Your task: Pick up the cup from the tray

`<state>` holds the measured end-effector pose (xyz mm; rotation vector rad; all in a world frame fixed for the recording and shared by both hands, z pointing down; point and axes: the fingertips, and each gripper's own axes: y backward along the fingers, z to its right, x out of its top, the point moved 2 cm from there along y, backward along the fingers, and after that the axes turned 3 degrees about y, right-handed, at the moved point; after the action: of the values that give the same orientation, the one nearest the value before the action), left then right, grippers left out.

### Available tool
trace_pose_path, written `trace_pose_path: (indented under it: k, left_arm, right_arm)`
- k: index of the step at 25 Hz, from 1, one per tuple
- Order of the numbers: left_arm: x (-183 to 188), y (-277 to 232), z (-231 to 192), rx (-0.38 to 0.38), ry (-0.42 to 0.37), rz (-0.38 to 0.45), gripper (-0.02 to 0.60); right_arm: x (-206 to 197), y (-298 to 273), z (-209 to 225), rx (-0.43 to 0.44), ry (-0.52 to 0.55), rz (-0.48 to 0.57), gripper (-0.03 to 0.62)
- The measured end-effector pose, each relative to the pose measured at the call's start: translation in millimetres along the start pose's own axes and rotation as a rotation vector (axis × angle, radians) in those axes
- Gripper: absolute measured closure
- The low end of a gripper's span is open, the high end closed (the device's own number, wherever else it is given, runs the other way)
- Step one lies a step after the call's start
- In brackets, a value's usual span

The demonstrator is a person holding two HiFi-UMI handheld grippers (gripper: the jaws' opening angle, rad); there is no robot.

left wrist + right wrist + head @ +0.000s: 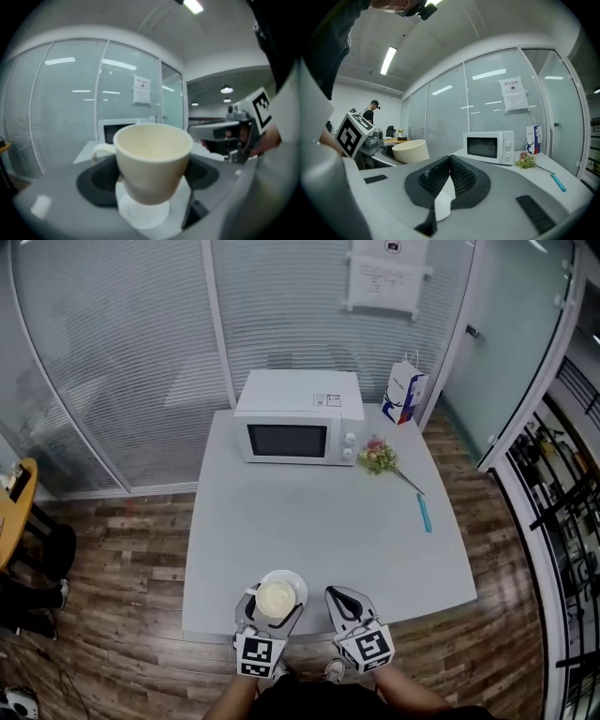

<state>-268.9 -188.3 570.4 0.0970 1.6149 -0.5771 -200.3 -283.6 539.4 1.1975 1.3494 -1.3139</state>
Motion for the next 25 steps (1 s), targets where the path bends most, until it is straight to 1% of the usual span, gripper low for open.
trace_pose_path:
  k: [5, 12, 16, 25]
  left_arm:
    - [21.2, 6.1, 2.4, 0.001, -0.015, 0.024, 0.158]
    - [45.4, 7.7, -5.2, 0.026, -0.025, 0.074, 0.158]
    - [53.8, 5.5, -9.7, 0.037, -0.023, 0.087, 0.158]
    - [53.0, 2.6, -11.9, 0.040, -0.012, 0.083, 0.158]
  right_arm:
    - [26.2, -3.3, 6.6, -0.007, 0.026, 0.061, 0.589]
    - [57.1, -7.6, 9.4, -0.003, 0.073, 0.121, 0.589]
    - [63.0, -12.0, 10.5, 0.008, 0.098, 0.121, 0.589]
    - [67.1, -14.3, 15.7, -0.003, 0.107, 0.117, 0.589]
